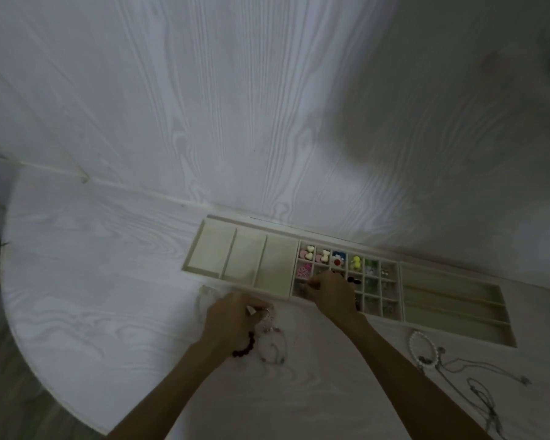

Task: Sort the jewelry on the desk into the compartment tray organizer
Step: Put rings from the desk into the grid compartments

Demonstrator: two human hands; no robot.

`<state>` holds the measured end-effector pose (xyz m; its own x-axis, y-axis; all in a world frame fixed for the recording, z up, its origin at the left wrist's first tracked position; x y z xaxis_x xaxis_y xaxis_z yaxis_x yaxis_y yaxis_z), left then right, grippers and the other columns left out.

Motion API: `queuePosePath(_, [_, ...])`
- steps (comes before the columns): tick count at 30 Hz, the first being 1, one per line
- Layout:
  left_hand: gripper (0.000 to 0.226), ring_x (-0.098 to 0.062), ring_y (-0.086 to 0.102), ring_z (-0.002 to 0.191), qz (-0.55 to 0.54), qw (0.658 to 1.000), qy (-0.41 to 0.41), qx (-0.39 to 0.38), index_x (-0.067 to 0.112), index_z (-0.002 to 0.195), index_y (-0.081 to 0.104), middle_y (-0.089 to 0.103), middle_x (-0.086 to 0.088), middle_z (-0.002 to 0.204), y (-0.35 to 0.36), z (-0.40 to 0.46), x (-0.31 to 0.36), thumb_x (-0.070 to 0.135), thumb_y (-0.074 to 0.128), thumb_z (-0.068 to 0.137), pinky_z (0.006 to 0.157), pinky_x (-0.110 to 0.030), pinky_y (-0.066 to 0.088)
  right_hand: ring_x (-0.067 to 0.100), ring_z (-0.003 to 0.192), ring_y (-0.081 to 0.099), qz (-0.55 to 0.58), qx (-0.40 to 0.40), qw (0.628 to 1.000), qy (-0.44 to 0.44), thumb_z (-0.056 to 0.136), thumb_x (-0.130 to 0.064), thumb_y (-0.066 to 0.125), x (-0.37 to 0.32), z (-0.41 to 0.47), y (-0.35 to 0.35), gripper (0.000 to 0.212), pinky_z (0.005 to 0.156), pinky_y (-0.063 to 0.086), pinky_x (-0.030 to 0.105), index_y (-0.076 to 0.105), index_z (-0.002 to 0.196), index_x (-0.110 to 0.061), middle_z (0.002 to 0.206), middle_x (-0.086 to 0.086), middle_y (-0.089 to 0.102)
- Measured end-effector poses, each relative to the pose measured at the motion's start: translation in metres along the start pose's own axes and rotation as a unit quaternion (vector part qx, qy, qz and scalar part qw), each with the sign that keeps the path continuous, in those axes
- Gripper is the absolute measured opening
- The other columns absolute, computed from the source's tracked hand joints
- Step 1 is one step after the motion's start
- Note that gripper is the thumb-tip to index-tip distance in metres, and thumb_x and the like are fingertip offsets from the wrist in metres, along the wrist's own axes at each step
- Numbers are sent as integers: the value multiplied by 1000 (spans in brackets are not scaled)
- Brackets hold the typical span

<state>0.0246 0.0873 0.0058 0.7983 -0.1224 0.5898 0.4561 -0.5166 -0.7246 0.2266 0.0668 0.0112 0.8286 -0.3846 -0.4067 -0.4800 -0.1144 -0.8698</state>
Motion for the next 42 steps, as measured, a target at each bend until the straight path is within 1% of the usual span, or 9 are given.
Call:
queuePosePath(5, [17, 13, 46, 56, 1, 1000, 14, 17, 39, 101, 72, 63, 19, 77, -8, 4, 4, 40, 64, 86, 53, -1, 34, 18, 74, 67, -21, 8, 1000, -14, 91, -31, 57, -6, -4, -5, 24, 69, 54, 31, 75, 96, -16, 85, 7, 74])
queuePosePath(8, [19, 5, 52, 66, 6, 999, 41, 23, 35, 103, 72, 69, 15, 94, -13, 16, 19, 38, 64, 87, 59, -5, 35, 14, 76, 67, 28, 64, 997, -15, 91, -32, 57, -2, -14, -22, 24, 61, 47, 19, 74, 101, -18, 91, 1, 74])
queuePosePath(10, [20, -1, 59, 78, 29, 997, 71, 26, 33, 105, 72, 70, 14, 103, -14, 29, 38, 35, 63, 88, 67, -13, 41, 8, 67, 59, 56, 91, 994, 1, 91, -33, 58, 13, -27, -31, 22, 54, 35, 12, 75, 95, -20, 83, -1, 73])
queuePosePath(13, [22, -9, 64, 91, 79, 990, 113, 11, 28, 109, 71, 70, 9, 107, -2, 46, 68, 31, 60, 91, 73, -16, 40, 6, 62, 50, 50, 91, 993, 48, 91, -37, 57, 48, -50, -32, 23, 51, 30, 15, 74, 90, -21, 67, -7, 58])
queuePosePath(18, [20, -15, 64, 93, 179, 973, 146, 4, 23, 106, 70, 70, 2, 103, 16, 62, 92, 28, 59, 91, 81, -25, 45, 1, 52, 46, 61, 99, 987, 112, 90, -37, 58, 88, -85, -33, 18, 46, 32, 15, 73, 92, -26, 57, -13, 50])
queuePosePath(27, [22, -22, 66, 90, 370, 909, 194, -6, 14, 103, 66, 69, -7, 98, 35, 61, 115, 6, 48, 93, 73, -29, 46, -2, 50, 46, 83, 95, 983, 134, 91, -40, 56, 95, -102, -30, 18, 45, 29, 12, 70, 91, -30, 55, -14, 49])
queuePosePath(33, [23, -18, 64, 88, 306, 930, 205, -4, 24, 108, 69, 69, -1, 100, 27, 56, 110, 19, 51, 94, 74, -26, 44, 2, 58, 47, 76, 75, 992, 66, 91, -39, 55, 64, -83, -33, 18, 51, 32, 13, 71, 97, -31, 61, -15, 50])
queuePosePath(39, [25, -8, 64, 90, 144, 982, 115, 49, 34, 112, 68, 68, 15, 108, -10, 52, 77, 24, 57, 91, 75, -20, 43, 23, 87, 61, 42, 4, 999, -27, 95, -10, 44, 20, -52, -30, 35, 71, 46, 27, 64, 121, -21, 101, 7, 65])
queuePosePath(42, [36, -11, 61, 93, 104, 992, 76, -2, 31, 122, 62, 62, 10, 113, -5, 55, 68, 17, 58, 89, 76, -21, 42, 14, 62, 50, 141, -123, 982, 34, 98, -10, 36, 6, -34, -4, 37, 58, 37, 21, 54, 130, -9, 82, 0, 59])
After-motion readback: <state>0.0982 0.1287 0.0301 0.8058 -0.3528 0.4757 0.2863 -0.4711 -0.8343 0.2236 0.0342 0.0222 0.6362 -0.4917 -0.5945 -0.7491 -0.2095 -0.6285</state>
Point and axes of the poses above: each hand's wrist, its own z-axis towards the middle knuckle, its own y-axis out of the palm, x = y × z, the point moved 7 cm from there along z, towards the middle knuckle
